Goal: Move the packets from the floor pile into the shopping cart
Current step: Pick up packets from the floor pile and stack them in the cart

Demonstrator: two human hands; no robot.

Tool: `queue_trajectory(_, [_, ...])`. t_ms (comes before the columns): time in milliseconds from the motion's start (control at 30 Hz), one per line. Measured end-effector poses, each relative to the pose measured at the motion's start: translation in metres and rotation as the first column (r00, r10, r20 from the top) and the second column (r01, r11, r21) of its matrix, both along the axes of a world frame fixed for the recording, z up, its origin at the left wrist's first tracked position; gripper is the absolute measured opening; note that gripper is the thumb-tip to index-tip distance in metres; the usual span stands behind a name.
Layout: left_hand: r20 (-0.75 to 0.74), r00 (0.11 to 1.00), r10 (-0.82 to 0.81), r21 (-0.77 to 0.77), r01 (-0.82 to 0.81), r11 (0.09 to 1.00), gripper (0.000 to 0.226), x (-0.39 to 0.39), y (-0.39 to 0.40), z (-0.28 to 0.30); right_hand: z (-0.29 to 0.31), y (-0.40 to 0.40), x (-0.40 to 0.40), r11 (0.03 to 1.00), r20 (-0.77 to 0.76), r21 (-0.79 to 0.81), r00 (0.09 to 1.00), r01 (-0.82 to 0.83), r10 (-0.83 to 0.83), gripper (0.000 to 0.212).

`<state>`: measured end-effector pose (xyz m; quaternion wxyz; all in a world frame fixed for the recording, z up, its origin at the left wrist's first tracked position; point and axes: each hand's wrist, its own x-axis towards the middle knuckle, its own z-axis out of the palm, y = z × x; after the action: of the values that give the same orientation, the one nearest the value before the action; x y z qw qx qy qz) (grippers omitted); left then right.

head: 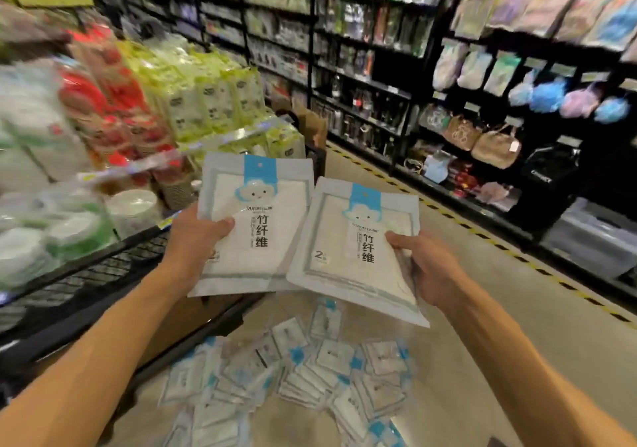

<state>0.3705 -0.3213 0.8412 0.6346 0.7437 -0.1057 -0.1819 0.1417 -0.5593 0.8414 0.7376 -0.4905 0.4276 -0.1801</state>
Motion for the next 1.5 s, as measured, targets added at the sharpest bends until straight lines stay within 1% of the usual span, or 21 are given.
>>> queue_trajectory(133, [0.05, 0.98, 0.191, -0.017, -0.19, 0.982, 0.021, -0.012, 0.088, 0.03, 0.021, 0.041, 0.036, 0.979, 0.044, -0.067, 0.98, -0.191, 0.194, 0.028])
queue_trajectory(267, [0.01, 0.913, 0.409, -0.014, -0.409, 0.913, 0.022, -0.045, 0.184, 0.034, 0.029, 0.093, 0.069, 0.915, 0.055, -0.107, 0.916, -0.389, 0.396, 0.02])
queue_trajectory(367, [-0.03, 0.836, 0.548, 0.0, -0.549, 0.836, 0.021, -0.084, 0.256, 0.031, 0.031, 0.141, 0.092, 0.829, 0.048, -0.131, 0.831, -0.544, 0.554, 0.024])
queue_trajectory(500, [-0.03, 0.719, 0.695, 0.051, -0.693, 0.719, 0.022, -0.133, 0.342, 0.031, 0.036, 0.221, 0.113, 0.692, 0.042, -0.133, 0.693, -0.71, 0.72, 0.025])
queue_trajectory(667, [-0.044, 0.578, 0.815, 0.043, -0.813, 0.58, 0.025, -0.184, 0.436, 0.034, 0.037, 0.325, 0.122, 0.546, 0.061, -0.143, 0.543, -0.826, 0.838, 0.028])
queue_trajectory(733, [-0.037, 0.545, 0.838, 0.048, -0.836, 0.546, 0.025, -0.199, 0.472, 0.034, 0.038, 0.365, 0.125, 0.493, 0.072, -0.137, 0.488, -0.859, 0.87, 0.028])
queue_trajectory(867, [-0.028, 0.509, 0.86, 0.018, -0.86, 0.51, 0.018, -0.218, 0.547, 0.034, 0.042, 0.449, 0.132, 0.435, 0.075, -0.136, 0.429, -0.89, 0.9, 0.029])
queue_trajectory(967, [-0.026, 0.507, 0.861, 0.023, -0.861, 0.508, 0.019, -0.222, 0.605, 0.031, 0.041, 0.51, 0.134, 0.423, 0.073, -0.136, 0.417, -0.896, 0.906, 0.025])
queue_trajectory(1067, [-0.024, 0.489, 0.872, 0.024, -0.872, 0.49, 0.015, -0.22, 0.658, 0.026, 0.037, 0.564, 0.136, 0.433, 0.095, -0.15, 0.423, -0.889, 0.901, 0.021])
queue_trajectory(1167, [-0.054, 0.472, 0.88, 0.023, -0.881, 0.473, 0.016, -0.219, 0.701, 0.018, 0.031, 0.607, 0.138, 0.439, 0.095, -0.134, 0.43, -0.888, 0.898, 0.018])
queue_trajectory(1333, [-0.103, 0.448, 0.888, 0.023, -0.891, 0.453, 0.025, -0.209, 0.748, 0.001, 0.017, 0.653, 0.159, 0.424, 0.069, -0.113, 0.418, -0.899, 0.906, 0.03])
queue_trajectory(1500, [-0.164, 0.433, 0.886, 0.021, -0.897, 0.442, 0.027, -0.18, 0.773, -0.019, 0.001, 0.675, 0.196, 0.433, 0.041, -0.097, 0.432, -0.896, 0.901, 0.03])
